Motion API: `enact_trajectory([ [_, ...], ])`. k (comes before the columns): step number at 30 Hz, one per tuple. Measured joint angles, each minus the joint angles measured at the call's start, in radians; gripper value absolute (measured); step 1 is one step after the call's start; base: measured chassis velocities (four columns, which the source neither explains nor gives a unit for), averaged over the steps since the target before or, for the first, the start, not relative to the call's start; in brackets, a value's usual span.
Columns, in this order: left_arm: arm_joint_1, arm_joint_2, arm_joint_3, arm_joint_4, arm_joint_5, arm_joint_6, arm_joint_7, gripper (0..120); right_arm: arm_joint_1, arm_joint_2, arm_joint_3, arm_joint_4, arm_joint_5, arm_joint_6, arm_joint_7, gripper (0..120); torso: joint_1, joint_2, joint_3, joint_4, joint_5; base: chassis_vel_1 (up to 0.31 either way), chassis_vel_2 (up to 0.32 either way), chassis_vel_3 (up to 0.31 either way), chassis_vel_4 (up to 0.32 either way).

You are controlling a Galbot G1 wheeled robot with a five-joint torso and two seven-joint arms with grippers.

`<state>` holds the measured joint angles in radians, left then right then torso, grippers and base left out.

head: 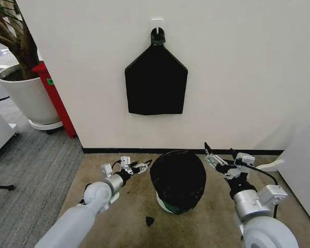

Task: Place the garbage bag over the trash bin.

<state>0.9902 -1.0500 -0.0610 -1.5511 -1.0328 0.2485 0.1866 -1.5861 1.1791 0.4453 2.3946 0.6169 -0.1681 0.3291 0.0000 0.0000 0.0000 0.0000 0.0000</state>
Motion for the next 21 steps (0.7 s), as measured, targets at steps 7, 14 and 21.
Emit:
enact_trajectory([
  [7,-0.013,0.005,0.002,0.018,0.039,0.000,0.025,100,-0.006,0.010,-0.001,0.000,0.000,0.001,0.000,100,0.000,0.000,0.000,0.0000,0.0000,0.000,0.000,0.000,0.000],
  [14,-0.052,-0.011,0.012,0.075,0.098,-0.010,0.087,100,-0.012,0.016,0.008,0.001,0.000,0.006,0.000,100,0.000,0.000,0.000,0.0000,0.0000,0.000,0.000,0.000,0.000],
  [21,-0.068,-0.012,0.015,0.105,0.152,-0.012,0.158,100,-0.015,0.031,0.001,0.001,0.003,0.006,-0.001,100,0.000,0.000,0.000,0.0000,0.0000,0.000,0.000,0.000,0.000],
])
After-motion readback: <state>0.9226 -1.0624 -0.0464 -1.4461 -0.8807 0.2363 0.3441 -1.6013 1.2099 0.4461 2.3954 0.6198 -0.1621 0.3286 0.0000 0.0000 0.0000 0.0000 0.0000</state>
